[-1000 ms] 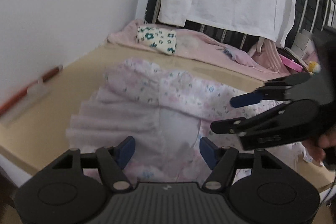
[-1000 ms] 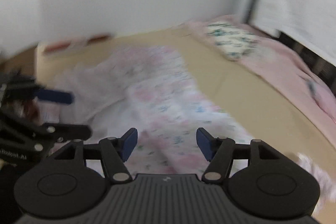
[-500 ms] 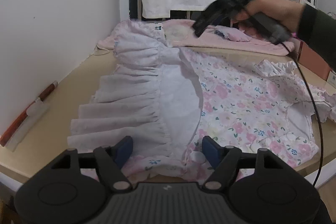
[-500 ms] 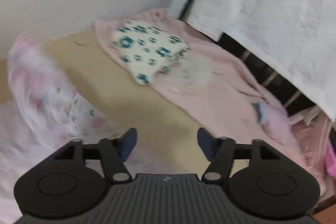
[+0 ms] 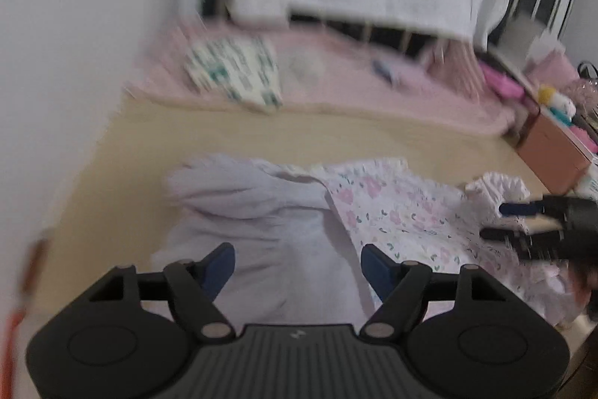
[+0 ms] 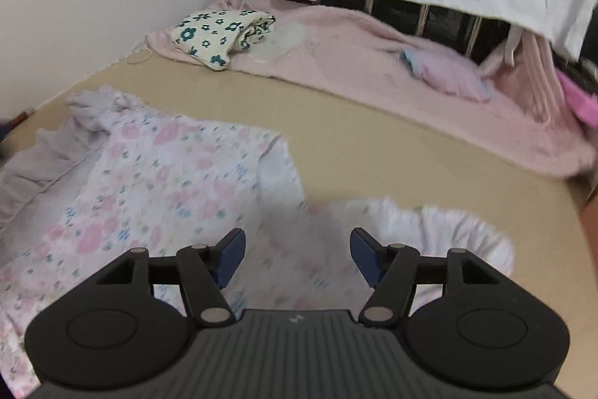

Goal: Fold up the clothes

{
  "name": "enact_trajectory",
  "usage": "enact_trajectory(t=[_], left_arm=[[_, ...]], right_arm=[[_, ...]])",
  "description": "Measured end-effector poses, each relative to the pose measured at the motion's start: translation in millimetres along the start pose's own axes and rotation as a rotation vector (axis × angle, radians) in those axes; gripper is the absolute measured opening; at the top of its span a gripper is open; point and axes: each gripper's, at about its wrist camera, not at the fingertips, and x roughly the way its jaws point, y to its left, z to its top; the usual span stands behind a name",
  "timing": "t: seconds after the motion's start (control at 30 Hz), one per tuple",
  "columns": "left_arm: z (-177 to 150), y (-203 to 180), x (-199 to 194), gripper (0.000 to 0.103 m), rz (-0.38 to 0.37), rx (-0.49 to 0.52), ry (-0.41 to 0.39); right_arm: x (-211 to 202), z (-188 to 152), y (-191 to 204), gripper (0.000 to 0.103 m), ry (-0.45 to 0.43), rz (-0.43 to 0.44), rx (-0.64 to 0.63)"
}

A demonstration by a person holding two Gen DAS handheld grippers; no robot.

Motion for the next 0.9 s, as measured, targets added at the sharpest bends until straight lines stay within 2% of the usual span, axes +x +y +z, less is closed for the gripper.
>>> enact_trajectory(t=[0.03, 0.07, 0.17, 0.27, 0.33, 0.43, 0.53, 0.6, 0.63, 0.7, 0.77, 0.8, 0.9], left_arm=[[11.9, 5.0, 19.7, 0.069, 0.005, -0.039, 0.057], [23.5, 10.0, 39.4, 0.058, 0.012, -0.081, 0.114], [42.3, 8.1, 76.6, 0.031, 0.067, -0.094, 0.152], [52.9, 6.1, 89.4, 0.031, 0.075, -0.098, 0.066], [51.8, 4.3, 100.7, 0.033, 0.120, -0.082, 0.022], [40.7, -0.7, 103.6, 0.037, 0.165, -0.027, -0.045], [19.9, -5.8, 92.4, 0.038, 0.178, 0.035, -0.079], [2.0, -9.6, 81.8, 0.038, 0.193, 0.077, -0.102], [-9.1, -11.7, 74.7, 0.039, 0.203, 0.099, -0.114], [-27.5, -11.1, 64.8, 0.047, 0.187, 0.117, -0.159], [-38.0, -9.0, 57.6, 0.052, 0.161, 0.118, -0.179], [-39.9, -10.8, 56.4, 0.052, 0.173, 0.122, -0.180], [-44.0, -15.5, 53.5, 0.054, 0.204, 0.118, -0.176]], right_arm=[[0.7, -3.3, 2.6, 0.064, -0.002, 0.011, 0.004], [1.2, -5.3, 5.5, 0.064, -0.004, 0.008, 0.000], [-1.9, -9.5, 15.8, 0.063, -0.027, -0.014, -0.004], [-14.6, -12.7, 37.8, 0.062, -0.059, 0.040, -0.035], [-18.8, -13.4, 60.1, 0.062, -0.072, 0.099, -0.077], [-14.8, -11.8, 97.1, 0.062, -0.074, 0.208, -0.109], [0.2, -9.3, 133.3, 0.062, -0.080, 0.221, -0.145], [8.0, -3.8, 145.2, 0.044, -0.062, 0.233, -0.154], [7.7, 1.6, 143.1, 0.044, -0.068, 0.255, -0.144], [16.1, 27.9, 125.6, 0.045, -0.080, 0.252, -0.145], [29.0, 59.2, 105.8, 0.052, -0.085, 0.231, -0.159], [35.5, 74.9, 95.9, 0.055, -0.088, 0.221, -0.166], [86.9, 120.8, 83.0, 0.055, -0.017, 0.165, -0.210]])
